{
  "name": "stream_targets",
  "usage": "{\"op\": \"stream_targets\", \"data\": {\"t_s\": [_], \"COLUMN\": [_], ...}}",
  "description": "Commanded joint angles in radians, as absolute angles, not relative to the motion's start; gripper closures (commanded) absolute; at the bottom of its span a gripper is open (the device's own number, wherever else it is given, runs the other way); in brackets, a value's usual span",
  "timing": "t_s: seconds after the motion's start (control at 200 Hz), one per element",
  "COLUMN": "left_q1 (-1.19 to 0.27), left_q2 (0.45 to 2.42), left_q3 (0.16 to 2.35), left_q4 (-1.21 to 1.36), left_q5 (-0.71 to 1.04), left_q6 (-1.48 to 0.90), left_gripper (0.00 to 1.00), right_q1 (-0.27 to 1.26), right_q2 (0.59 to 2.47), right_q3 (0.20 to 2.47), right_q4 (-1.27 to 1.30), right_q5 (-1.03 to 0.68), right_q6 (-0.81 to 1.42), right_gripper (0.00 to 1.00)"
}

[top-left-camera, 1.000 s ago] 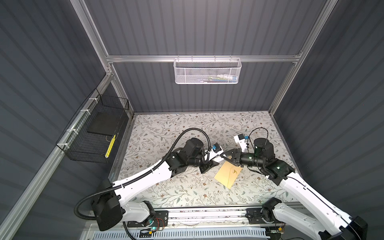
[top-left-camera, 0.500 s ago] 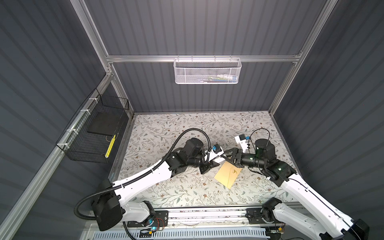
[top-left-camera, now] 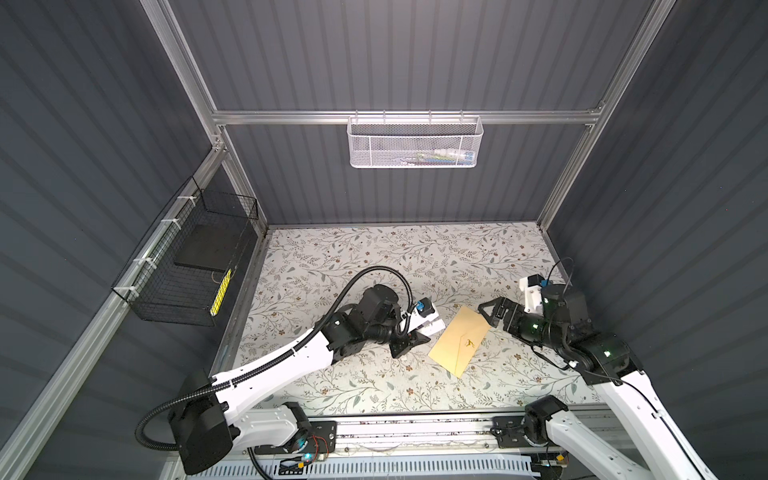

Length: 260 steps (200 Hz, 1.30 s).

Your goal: Place the letter into the envelope and seal it

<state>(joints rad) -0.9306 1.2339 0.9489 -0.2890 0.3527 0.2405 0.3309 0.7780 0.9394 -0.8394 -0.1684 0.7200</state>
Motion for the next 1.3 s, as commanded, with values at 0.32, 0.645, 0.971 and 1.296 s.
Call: {"op": "stream_targets", "data": {"t_s": [0.32, 0.645, 0.971, 1.296], "left_q1": [-0.934, -0.934, -0.934, -0.934], "left_q2": [1.165, 1.158, 1.169, 1.169], "left_q3": [0.945, 0.935, 0.939, 0.939], "left_q4": [-0.335, -0.322, -0.321, -0.330], "left_q5": [0.386, 0.387, 0.380, 0.375], "left_q6": [0.279, 0.270, 0.268, 0.264], "left_gripper": [0.96, 0.96, 0.96, 0.96], "right_q1": [0.218, 0.105, 0.043, 0.015], "right_q2": [1.278, 1.439, 1.534, 1.607], "right_q3": [1.011, 0.987, 0.974, 0.967], "right_q4": [-0.947, -0.836, -0.775, -0.738], "right_q5": [0.097, 0.030, -0.011, -0.032], "right_q6": [0.501, 0.453, 0.408, 0.396], "right_gripper": [0.28, 0.40, 0.48, 0.54]}}
